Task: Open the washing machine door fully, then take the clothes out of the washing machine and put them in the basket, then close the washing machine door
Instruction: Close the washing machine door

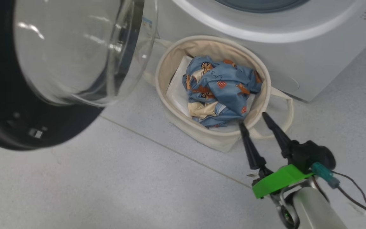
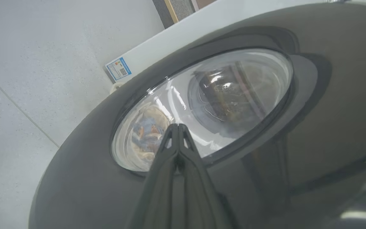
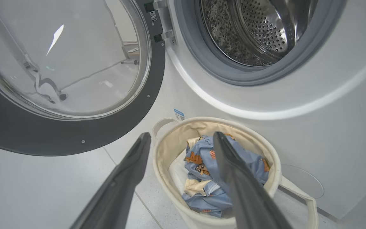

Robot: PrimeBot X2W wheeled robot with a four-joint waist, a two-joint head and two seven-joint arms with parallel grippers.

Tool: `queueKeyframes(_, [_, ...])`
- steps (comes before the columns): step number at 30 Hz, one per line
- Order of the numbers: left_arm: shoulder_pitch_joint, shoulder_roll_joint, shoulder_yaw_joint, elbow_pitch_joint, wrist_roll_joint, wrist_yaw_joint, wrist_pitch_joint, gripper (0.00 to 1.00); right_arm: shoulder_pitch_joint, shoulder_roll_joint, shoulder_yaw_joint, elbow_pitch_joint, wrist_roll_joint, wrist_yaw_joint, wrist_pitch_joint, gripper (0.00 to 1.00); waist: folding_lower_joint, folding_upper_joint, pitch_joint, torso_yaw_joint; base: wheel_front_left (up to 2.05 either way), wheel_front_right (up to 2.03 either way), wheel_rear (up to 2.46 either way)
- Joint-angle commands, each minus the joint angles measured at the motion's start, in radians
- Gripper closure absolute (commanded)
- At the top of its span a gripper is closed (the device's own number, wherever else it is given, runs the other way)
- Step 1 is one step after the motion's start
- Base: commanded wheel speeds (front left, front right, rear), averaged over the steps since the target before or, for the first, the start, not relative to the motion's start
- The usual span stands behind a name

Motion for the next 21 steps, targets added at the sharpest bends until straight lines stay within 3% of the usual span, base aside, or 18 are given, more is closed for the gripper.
queueKeyframes(1, [0.025, 0.042, 0.024, -0.081, 0.007, -0.007, 0.014, 1.0, -0.02, 0.008, 0.012, -0.037, 0.012, 0.0, -0.012, 0.0, -0.0001, 0.0, -0.011, -0.003, 0.0, 0.0, 0.0])
queueKeyframes(11, [0.194, -0.012, -0.034, -0.364, 0.079, -0.007, -0.015, 1.0, -0.048, 0.008, -0.037, -0.077, 0.044, 0.0, -0.012, 0.0, -0.0001, 0.0, -0.045, -0.051, 0.0, 0.0, 0.0])
queueKeyframes(21, [0.237, -0.072, -0.086, -0.481, 0.154, -0.007, -0.08, 1.0, -0.078, 0.008, -0.14, -0.126, 0.057, 0.0, -0.012, 0.0, -0.0001, 0.0, -0.043, -0.114, 0.0, 0.0, 0.0])
